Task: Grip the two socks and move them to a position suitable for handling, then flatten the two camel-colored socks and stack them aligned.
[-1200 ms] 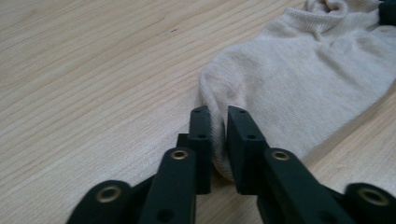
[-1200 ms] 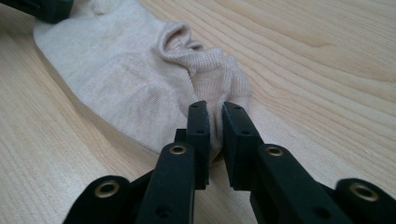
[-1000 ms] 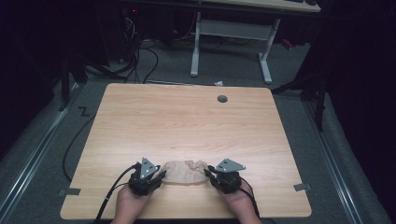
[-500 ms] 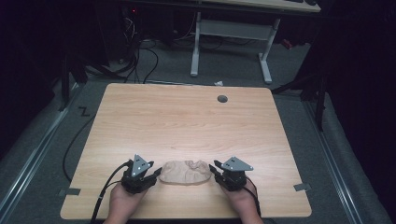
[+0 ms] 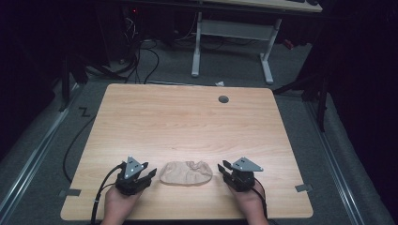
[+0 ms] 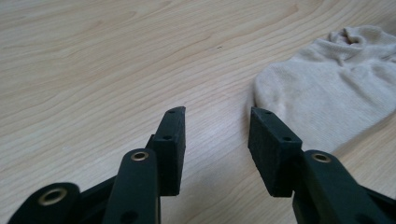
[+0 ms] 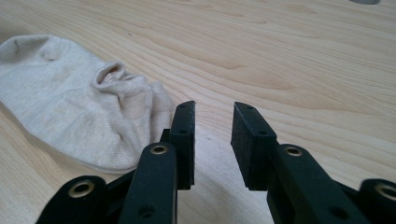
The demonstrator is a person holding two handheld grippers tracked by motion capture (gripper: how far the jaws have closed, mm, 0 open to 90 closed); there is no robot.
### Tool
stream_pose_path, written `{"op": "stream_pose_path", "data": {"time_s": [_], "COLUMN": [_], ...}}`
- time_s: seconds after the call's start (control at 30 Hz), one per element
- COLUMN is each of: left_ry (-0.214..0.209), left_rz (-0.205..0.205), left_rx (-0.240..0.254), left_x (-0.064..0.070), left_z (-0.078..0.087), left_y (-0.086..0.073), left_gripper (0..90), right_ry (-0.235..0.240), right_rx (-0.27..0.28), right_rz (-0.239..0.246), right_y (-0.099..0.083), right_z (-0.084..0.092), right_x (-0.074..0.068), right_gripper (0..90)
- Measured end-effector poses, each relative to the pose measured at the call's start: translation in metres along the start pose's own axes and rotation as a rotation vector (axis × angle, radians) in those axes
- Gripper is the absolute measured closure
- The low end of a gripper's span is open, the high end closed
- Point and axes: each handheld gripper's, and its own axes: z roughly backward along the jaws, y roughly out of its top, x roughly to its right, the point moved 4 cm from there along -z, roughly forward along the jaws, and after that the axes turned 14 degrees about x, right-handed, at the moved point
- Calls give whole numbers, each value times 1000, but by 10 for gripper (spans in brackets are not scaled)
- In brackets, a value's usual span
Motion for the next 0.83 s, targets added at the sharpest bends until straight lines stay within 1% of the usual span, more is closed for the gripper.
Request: {"op": "stream_pose_path", "data": {"time_s": [0.07,0.13,0.23,0.33,0.4,0.5,0.53,0.57,0.63,0.67,0.73,0.77,0.8,0.83], "left_ry": [12,25,48,70,85,119,124,135,154,163,161,154,144,139], "left_rz": [4,8,23,24,20,8,9,12,17,32,70,82,88,81], "left_rx": [-1,0,1,6,9,17,17,17,28,36,35,31,35,43], "left_x": [-4,-7,-16,-24,-32,-50,-53,-60,-68,-72,-78,-79,-79,-79], "left_z": [3,5,12,18,22,26,26,27,30,33,38,39,43,45], "left_y": [-3,-6,-9,-9,-7,-4,-4,-5,-9,-13,-21,-22,-22,-21], "left_gripper": [566,563,562,560,555,549,548,548,544,542,545,547,547,547], "right_ry": [-7,-17,-21,-29,-33,-44,-51,-54,-65,-69,-78,-79,-78,-79], "right_rx": [6,4,-1,6,5,-3,-5,-6,-7,-8,-12,-12,-11,-10], "right_rz": [5,-6,-12,-10,-10,-19,-21,-30,-33,-35,-34,-36,-35,-29], "right_y": [0,-1,-3,-1,-1,-2,-3,-3,-3,-4,-4,-4,-4,-3], "right_z": [1,3,4,4,3,0,-2,-2,-3,-4,-4,-4,-4,-5], "right_x": [2,4,7,11,13,16,18,19,21,22,23,23,22,21], "right_gripper": [709,709,709,709,707,706,704,704,697,693,685,681,674,666]}}
